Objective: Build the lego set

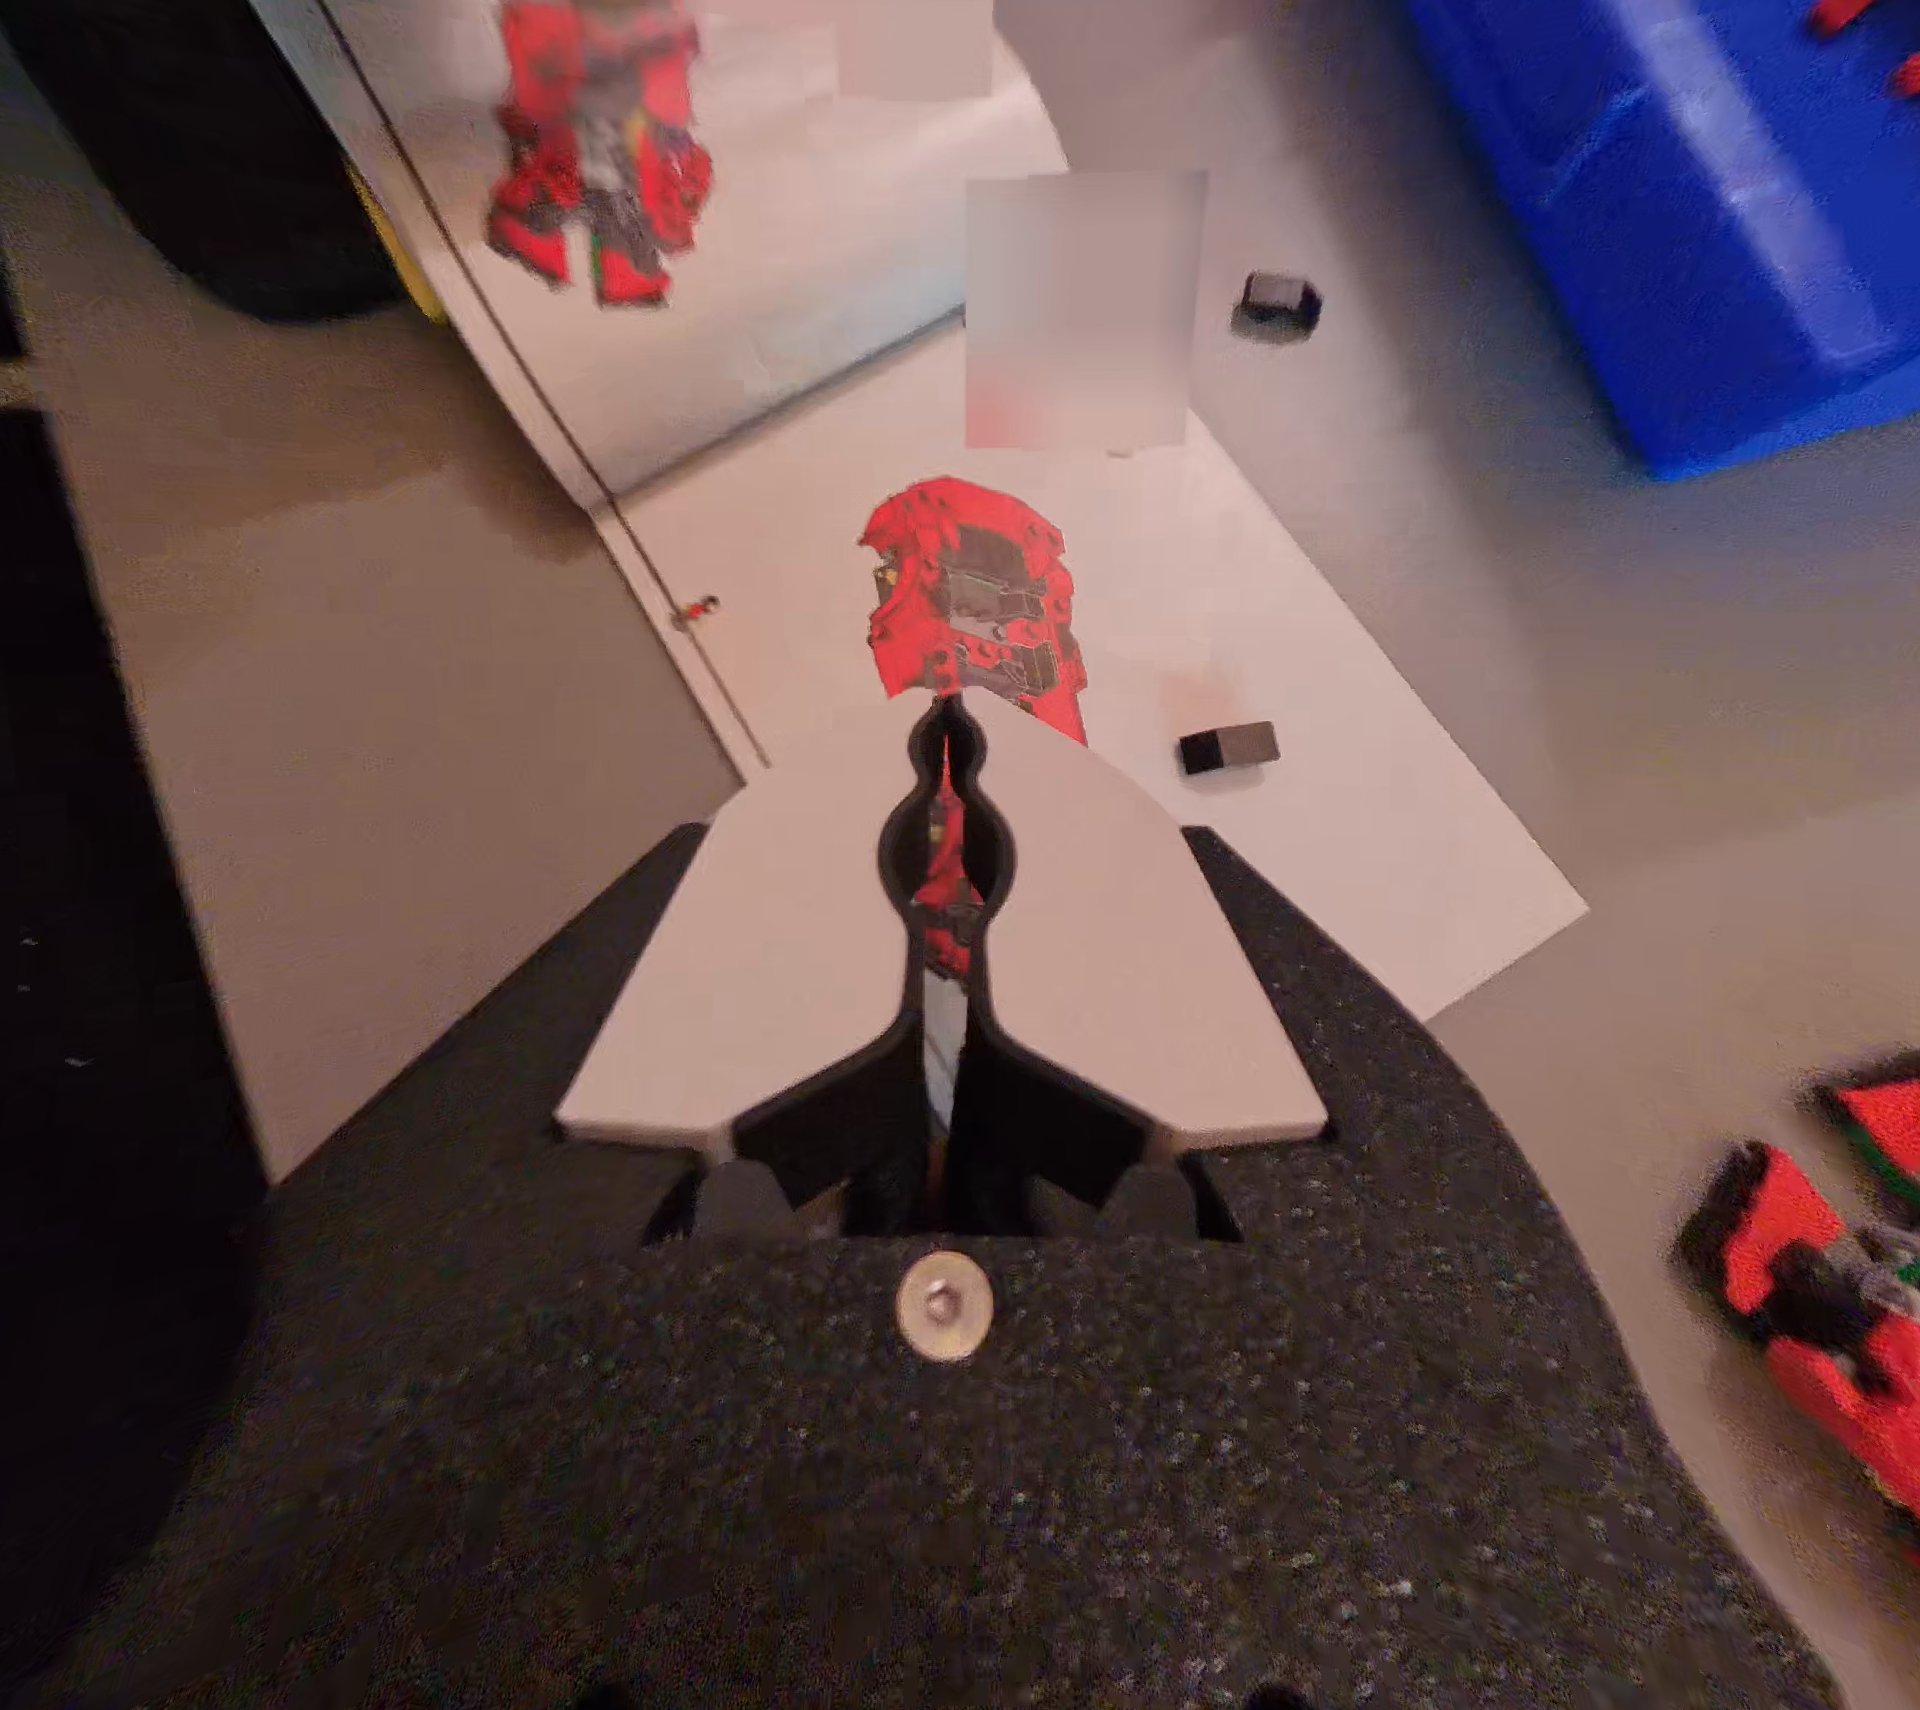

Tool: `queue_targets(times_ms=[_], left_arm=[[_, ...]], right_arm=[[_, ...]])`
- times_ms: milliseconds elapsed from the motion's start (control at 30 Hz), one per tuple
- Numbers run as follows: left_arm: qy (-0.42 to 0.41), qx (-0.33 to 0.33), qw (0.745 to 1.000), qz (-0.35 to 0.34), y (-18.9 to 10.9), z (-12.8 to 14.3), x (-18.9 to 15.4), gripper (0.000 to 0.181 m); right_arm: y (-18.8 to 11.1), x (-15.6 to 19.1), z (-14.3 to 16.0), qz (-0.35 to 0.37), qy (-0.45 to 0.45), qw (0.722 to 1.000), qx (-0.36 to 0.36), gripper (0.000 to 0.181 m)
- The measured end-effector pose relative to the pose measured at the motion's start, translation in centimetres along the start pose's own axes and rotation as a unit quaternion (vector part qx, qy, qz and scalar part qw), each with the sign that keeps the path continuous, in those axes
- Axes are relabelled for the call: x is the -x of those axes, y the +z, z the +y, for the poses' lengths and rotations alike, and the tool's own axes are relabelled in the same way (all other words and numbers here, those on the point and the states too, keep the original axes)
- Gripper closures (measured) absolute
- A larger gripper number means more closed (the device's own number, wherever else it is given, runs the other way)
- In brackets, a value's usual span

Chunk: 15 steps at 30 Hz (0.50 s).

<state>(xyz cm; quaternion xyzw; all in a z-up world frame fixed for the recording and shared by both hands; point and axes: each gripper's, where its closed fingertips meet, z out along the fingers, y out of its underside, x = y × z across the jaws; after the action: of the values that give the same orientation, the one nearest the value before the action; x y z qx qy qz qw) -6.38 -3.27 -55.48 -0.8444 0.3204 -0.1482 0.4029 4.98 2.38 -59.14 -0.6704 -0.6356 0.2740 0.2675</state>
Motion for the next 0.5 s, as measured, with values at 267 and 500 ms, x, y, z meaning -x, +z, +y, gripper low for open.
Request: queue_targets(times_ms=[267, 500], left_arm=[[-0.003, 0.062, 0.998, 0.006, 1.4, 3.4, 1.5, 0.181], [0.004, 0.057, 0.998, -0.005, 2.2, 3.6, 2.3, 0.181]], right_arm=[[-0.4, -2.9, 3.3, 0.045, 0.079, 0.994, 0.057, 0.181], [-1.2, -3.9, 4.0, 0.108, 0.055, 0.985, 0.119, 0.181]])
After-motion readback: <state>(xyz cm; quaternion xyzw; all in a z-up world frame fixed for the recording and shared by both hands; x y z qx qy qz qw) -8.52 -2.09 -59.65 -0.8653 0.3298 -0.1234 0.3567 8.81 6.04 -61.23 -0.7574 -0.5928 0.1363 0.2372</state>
